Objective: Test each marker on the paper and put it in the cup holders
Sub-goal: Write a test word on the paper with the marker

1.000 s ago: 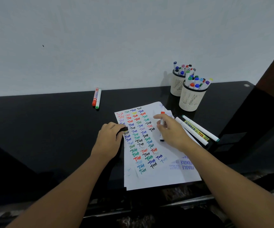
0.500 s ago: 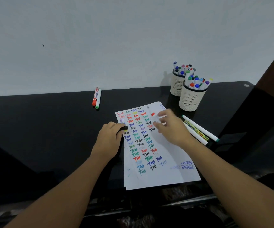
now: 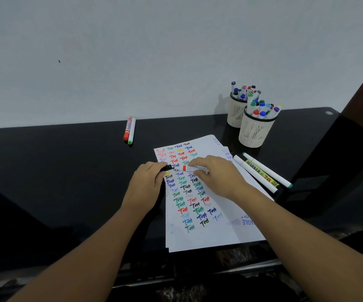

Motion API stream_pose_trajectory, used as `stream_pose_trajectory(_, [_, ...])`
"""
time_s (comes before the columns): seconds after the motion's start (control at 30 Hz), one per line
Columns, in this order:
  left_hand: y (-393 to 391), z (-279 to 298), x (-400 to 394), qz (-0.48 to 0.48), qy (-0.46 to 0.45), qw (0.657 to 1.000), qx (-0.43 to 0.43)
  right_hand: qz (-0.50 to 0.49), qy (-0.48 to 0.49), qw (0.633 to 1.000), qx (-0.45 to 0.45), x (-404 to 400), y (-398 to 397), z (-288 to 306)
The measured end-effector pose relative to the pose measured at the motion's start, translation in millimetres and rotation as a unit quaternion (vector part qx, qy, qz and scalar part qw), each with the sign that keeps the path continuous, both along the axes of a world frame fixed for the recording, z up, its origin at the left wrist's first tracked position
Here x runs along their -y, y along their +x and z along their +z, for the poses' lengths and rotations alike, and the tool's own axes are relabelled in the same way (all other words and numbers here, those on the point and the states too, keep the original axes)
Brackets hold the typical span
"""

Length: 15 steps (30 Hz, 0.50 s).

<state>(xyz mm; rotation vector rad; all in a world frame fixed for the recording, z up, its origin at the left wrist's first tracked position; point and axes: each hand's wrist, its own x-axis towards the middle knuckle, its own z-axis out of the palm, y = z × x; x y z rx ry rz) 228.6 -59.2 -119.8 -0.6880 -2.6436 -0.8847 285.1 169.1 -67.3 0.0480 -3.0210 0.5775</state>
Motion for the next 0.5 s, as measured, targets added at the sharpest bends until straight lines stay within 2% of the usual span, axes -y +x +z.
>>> stream_pose_trajectory(0.5, [4.5,3.9,0.3,-0.023,-0.017,0.999,-0.027,0.036,0.011,0.999,-0.017,7.8,-2.5,0.9])
